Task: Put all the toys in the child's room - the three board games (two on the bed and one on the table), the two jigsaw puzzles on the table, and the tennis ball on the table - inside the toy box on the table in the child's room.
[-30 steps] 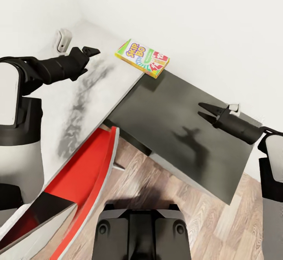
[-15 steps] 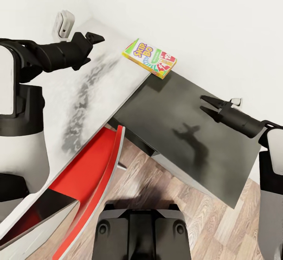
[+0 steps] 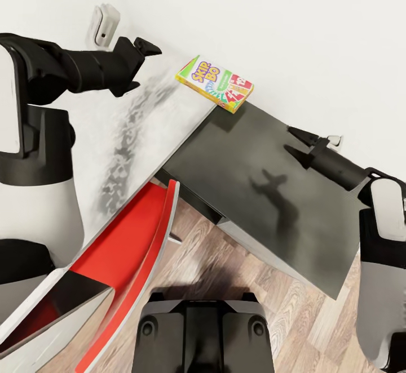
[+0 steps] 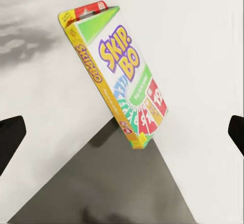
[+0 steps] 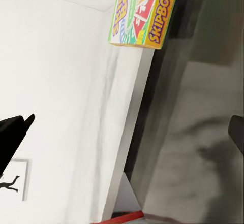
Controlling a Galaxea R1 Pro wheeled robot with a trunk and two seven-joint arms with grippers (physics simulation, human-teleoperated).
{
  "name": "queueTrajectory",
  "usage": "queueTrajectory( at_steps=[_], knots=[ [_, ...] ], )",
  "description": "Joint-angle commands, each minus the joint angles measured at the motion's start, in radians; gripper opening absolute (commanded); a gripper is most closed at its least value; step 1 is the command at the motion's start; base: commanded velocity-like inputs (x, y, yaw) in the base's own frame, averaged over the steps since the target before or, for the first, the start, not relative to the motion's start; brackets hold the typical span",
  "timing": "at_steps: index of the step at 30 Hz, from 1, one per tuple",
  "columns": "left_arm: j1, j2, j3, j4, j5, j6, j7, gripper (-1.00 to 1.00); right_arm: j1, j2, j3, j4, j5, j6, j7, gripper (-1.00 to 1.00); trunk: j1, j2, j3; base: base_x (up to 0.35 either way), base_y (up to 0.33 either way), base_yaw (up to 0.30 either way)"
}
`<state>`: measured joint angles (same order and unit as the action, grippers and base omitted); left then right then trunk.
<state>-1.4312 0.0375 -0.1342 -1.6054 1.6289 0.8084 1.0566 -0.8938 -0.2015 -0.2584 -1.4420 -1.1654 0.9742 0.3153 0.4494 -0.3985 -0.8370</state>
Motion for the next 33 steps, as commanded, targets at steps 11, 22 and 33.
queueTrajectory(
  at_steps=[11,22,33],
  knots=[
    [-0.054,-0.009,-0.001,0.004,0.126,0.001,0.100,1.00,-0.029,0.001,0.000,0.055,0.009,-0.045,0.019,1.00,0.001,-0.002,-0.001,0.000,0.000,0.002],
    [-0.066,0.004,0.000,0.001,0.213,0.003,0.139,1.00,-0.036,-0.012,-0.001,0.068,0.012,-0.066,0.023,1.00,0.001,-0.002,-0.001,0.000,0.000,0.000],
    [-0.073,0.007,-0.002,0.001,0.255,0.003,0.147,1.00,-0.042,-0.009,0.003,0.100,0.016,-0.153,0.024,1.00,0.001,-0.002,-0.001,0.000,0.000,0.000]
  ],
)
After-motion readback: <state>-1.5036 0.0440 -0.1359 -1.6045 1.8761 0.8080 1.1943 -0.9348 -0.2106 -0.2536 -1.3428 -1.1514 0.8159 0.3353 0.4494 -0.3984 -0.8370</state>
